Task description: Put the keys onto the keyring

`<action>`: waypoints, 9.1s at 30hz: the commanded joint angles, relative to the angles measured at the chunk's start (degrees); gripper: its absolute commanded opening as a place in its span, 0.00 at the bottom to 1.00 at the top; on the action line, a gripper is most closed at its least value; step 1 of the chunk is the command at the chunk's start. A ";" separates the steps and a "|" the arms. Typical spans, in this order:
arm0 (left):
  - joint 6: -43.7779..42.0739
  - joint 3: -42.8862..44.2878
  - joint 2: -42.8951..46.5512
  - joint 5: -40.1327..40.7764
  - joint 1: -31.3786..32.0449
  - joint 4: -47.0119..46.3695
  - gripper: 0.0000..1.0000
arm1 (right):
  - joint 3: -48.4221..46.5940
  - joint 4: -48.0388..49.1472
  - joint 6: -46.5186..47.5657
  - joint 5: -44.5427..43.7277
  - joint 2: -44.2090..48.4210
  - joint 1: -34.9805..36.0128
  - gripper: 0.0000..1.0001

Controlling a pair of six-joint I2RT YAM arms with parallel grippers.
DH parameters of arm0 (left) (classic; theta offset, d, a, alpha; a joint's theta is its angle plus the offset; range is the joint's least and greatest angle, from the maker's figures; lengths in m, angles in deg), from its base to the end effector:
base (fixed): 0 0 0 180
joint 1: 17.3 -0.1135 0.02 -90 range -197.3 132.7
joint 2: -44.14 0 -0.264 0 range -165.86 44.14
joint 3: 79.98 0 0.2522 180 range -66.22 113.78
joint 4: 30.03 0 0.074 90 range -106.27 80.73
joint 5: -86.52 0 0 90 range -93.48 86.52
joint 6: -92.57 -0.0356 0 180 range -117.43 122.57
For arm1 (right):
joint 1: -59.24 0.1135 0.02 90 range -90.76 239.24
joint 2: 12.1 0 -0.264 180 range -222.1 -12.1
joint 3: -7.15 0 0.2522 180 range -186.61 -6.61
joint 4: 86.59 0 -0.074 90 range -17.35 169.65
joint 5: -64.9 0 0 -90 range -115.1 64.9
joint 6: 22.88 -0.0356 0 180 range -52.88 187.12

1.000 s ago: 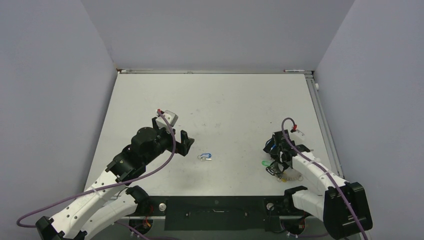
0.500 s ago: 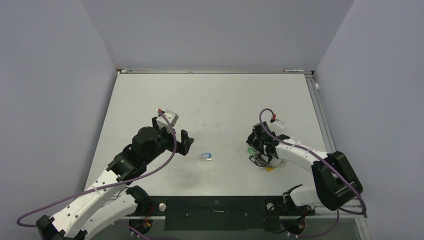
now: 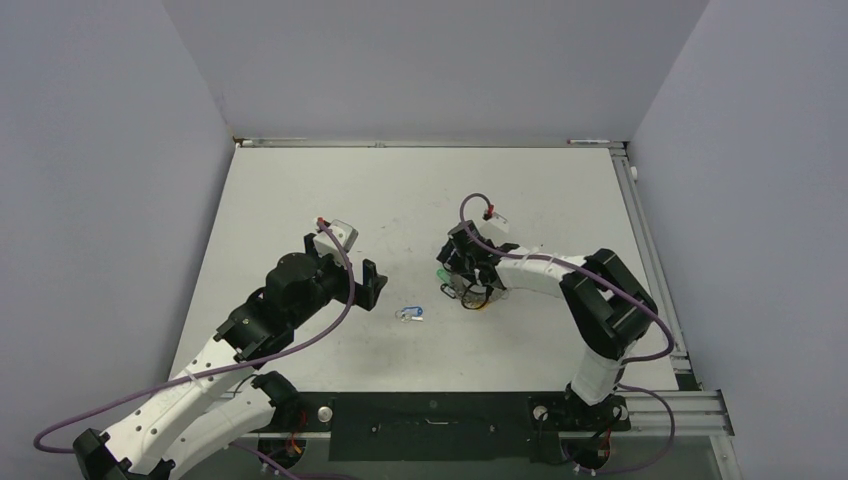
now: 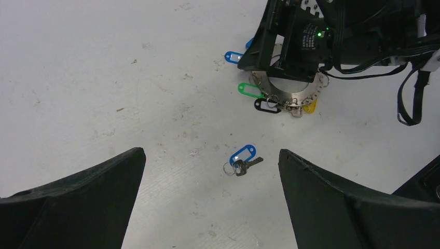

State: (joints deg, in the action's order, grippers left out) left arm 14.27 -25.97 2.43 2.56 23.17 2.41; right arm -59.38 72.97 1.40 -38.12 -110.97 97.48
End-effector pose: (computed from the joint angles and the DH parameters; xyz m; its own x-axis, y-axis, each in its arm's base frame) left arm 0.1333 -0.1088 0.3052 -0.3721 0.0524 -0.9267 0.5053 0.8489 -0.1549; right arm 0.2716 0.2039 0.1529 -0.7093 0.5718 -0.4123 0.3662 0.7986 0.4776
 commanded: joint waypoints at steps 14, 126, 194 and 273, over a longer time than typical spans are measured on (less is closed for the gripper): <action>-0.54 0.05 0.52 0.53 0.36 -0.75 1.00 | -5.25 -6.77 17.07 0.73 4.57 2.36 0.90; -1.42 1.67 -7.96 -0.43 -1.54 -0.17 0.94 | 20.79 1.76 36.87 29.55 20.52 -21.63 0.05; -1.41 1.59 -6.54 -1.00 -2.41 -0.04 0.94 | -8.27 1.72 33.62 21.04 1.52 4.91 0.32; -15.46 -2.63 -10.93 -6.49 0.31 -13.78 0.83 | -3.47 4.86 41.95 27.81 0.62 -2.99 0.44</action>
State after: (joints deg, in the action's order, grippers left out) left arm -0.31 -29.34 -8.85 -3.41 23.06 -9.46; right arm -59.97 76.36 41.58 -10.60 -110.42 94.68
